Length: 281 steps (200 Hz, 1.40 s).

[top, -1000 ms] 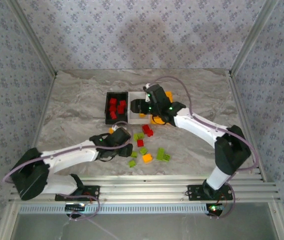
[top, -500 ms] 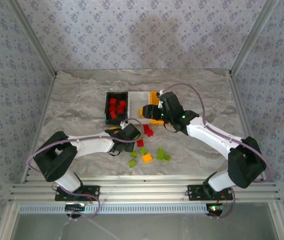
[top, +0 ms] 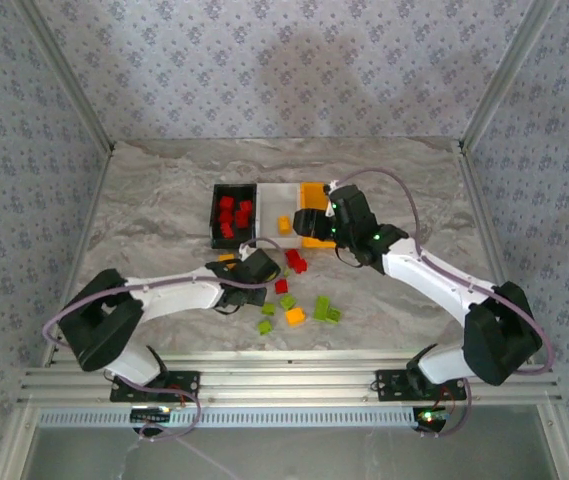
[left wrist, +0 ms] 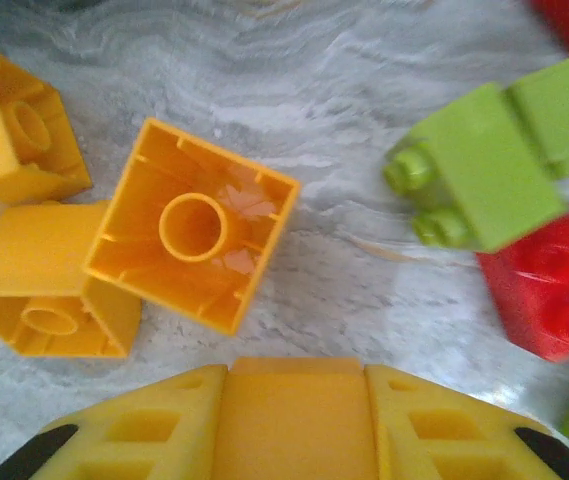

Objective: Sort the legos into containers by color

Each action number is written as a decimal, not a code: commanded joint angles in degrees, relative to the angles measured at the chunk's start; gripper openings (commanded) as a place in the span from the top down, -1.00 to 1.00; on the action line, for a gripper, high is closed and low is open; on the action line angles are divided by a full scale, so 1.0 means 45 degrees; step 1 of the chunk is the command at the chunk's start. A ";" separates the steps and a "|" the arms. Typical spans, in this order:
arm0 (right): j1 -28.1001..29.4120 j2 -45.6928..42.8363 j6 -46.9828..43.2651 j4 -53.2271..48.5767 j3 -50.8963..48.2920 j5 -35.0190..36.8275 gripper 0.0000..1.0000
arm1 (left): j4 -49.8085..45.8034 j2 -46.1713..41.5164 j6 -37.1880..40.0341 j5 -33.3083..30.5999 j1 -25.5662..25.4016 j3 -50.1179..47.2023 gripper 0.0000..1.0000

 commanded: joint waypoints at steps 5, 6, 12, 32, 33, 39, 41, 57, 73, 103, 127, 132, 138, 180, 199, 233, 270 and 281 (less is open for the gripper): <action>-0.0205 -0.0706 0.0245 -0.0006 -0.0558 0.0345 -0.39 | -0.0844 -0.1331 0.0118 0.0126 -0.0072 0.1239 0.39; -0.0210 -0.0722 0.0254 -0.0018 -0.0599 0.0340 -0.39 | -0.0863 -0.1339 0.0132 0.0132 -0.0064 0.1322 0.38; -0.0264 -0.0848 0.0288 -0.0027 -0.0762 0.0370 -0.39 | -0.0944 -0.1301 0.0283 0.0166 0.0024 0.1799 0.39; -0.0407 -0.1401 0.0282 -0.0160 -0.1377 0.0461 -0.39 | -0.0977 -0.0502 0.0871 0.0573 0.0530 0.3509 0.43; -0.0419 -0.1422 0.0282 -0.0172 -0.1418 0.0467 -0.39 | -0.0969 -0.0437 0.0899 0.0600 0.0560 0.3589 0.43; -0.0465 -0.1592 0.0282 -0.0228 -0.1619 0.0469 -0.39 | -0.0927 -0.0026 0.1054 0.0681 0.0716 0.4121 0.44; -0.0468 -0.1651 0.0282 -0.0240 -0.1680 0.0471 -0.39 | -0.0913 0.0086 0.1125 0.0694 0.0787 0.4300 0.45; -0.0542 -0.2128 0.0282 -0.0517 -0.2126 0.0570 -0.39 | -0.0920 0.1389 0.1509 0.0825 0.1292 0.5697 0.46; -0.0602 -0.2642 0.0282 -0.0770 -0.2572 0.0624 -0.39 | -0.0993 0.2661 0.1760 0.0993 0.1832 0.7010 0.47; -0.0659 -0.3591 0.0585 -0.1192 -0.3247 0.0671 -0.39 | -0.1470 0.4794 0.2035 0.0937 0.2477 0.9117 0.47; -0.0651 -0.4119 0.0556 -0.1543 -0.3567 0.0591 -0.39 | -0.1864 0.6094 0.2006 0.0846 0.2789 1.0342 0.47; -0.0654 -0.4201 0.0556 -0.1616 -0.3605 0.0547 -0.39 | -0.1936 0.6307 0.1994 0.0806 0.2816 1.0543 0.47; -0.0628 -0.4291 0.0542 -0.1664 -0.3674 0.0495 -0.39 | -0.2003 0.6541 0.1964 0.0822 0.2863 1.0759 0.47; -0.0624 -0.4874 0.0614 -0.1835 -0.4154 0.0281 -0.40 | -0.2476 0.7618 0.1854 0.0737 0.2937 1.1883 0.25; -0.0601 -0.5031 0.0590 -0.1961 -0.4238 0.0170 -0.43 | -0.2543 0.7669 0.1763 0.0842 0.2947 1.2032 0.07; -0.0475 -0.5150 0.0498 -0.2083 -0.4219 -0.0065 -0.47 | -0.2391 0.6831 0.1748 0.0925 0.2716 1.1993 -0.27; 0.0477 -0.4733 0.0496 -0.2137 -0.4063 -0.0297 -0.48 | -0.1440 0.4443 0.1468 0.1360 0.2392 1.0428 -0.62; 0.1031 -0.4462 0.0492 -0.2141 -0.4001 -0.0237 -0.48 | -0.0941 0.3444 0.1302 0.1556 0.2211 0.9460 -0.74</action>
